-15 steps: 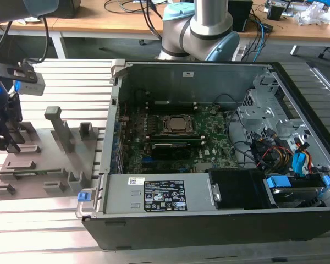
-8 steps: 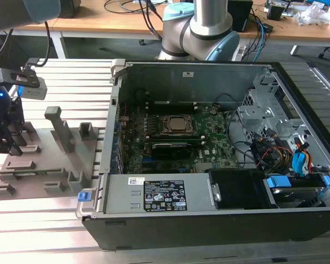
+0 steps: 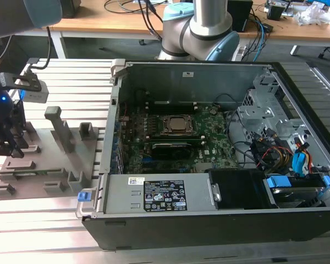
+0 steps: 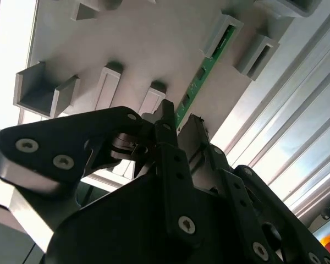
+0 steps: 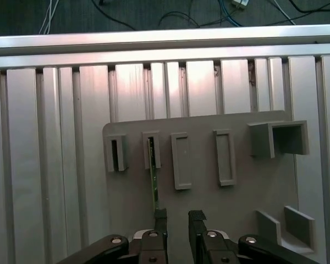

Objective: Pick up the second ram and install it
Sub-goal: 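Pick up the second ram and move it above second insertion slot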

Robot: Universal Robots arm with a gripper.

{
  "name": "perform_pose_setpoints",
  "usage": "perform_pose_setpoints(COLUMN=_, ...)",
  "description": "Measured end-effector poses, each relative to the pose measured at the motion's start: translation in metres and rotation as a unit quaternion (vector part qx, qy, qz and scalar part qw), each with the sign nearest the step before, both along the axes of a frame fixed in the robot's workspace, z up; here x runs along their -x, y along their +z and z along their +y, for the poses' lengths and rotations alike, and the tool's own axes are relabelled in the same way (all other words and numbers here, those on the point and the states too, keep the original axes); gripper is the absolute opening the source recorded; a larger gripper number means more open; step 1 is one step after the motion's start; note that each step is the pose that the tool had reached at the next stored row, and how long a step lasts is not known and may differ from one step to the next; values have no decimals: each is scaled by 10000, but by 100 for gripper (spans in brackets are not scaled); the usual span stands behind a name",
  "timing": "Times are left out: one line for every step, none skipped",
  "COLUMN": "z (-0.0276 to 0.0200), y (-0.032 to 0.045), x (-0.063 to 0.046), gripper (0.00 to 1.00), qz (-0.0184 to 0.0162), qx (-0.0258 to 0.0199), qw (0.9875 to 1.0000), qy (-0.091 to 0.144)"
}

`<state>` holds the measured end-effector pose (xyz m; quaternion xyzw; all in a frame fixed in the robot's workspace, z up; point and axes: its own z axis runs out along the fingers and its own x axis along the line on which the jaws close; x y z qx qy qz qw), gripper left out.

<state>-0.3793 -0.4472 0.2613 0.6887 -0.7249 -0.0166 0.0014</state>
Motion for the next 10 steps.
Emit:
perform_pose_setpoints(z=0, y=-10, x=0, gripper=30, qz=0, qx=0, qw=10000, qy=0)
perform_pose_setpoints(z=0, y=-25, x=0, gripper=30, qz=0, qx=0, qw=10000, qy=0)
perform_pose_setpoints(z=0, y=-43, x=0, gripper=30, qz=0, qx=0, qw=10000, qy=0)
perform_pose_setpoints(z=0, y=-52, x=0, gripper=30, qz=0, qx=0, qw=10000, qy=0)
perform_pose_setpoints(z=0, y=-67, x=0, gripper=30, qz=0, qx=0, qw=10000, qy=0)
perform_pose_setpoints(z=0, y=-80, x=0, gripper=30, qz=0, qx=0, qw=10000, qy=0)
perform_pose_setpoints(z=0, y=-95, x=0, gripper=30, qz=-1, qx=0, qw=10000, qy=0)
perform_pose_setpoints(z=0, y=-114, x=0, gripper=30, qz=0, qx=0, qw=10000, qy=0)
perform_pose_setpoints(z=0, y=-130, x=0, gripper=30, qz=0, qx=0, qw=10000, qy=-1)
perform_pose_setpoints(z=-8, y=-139, x=0, gripper=30, qz=0, qx=0, qw=10000, qy=1)
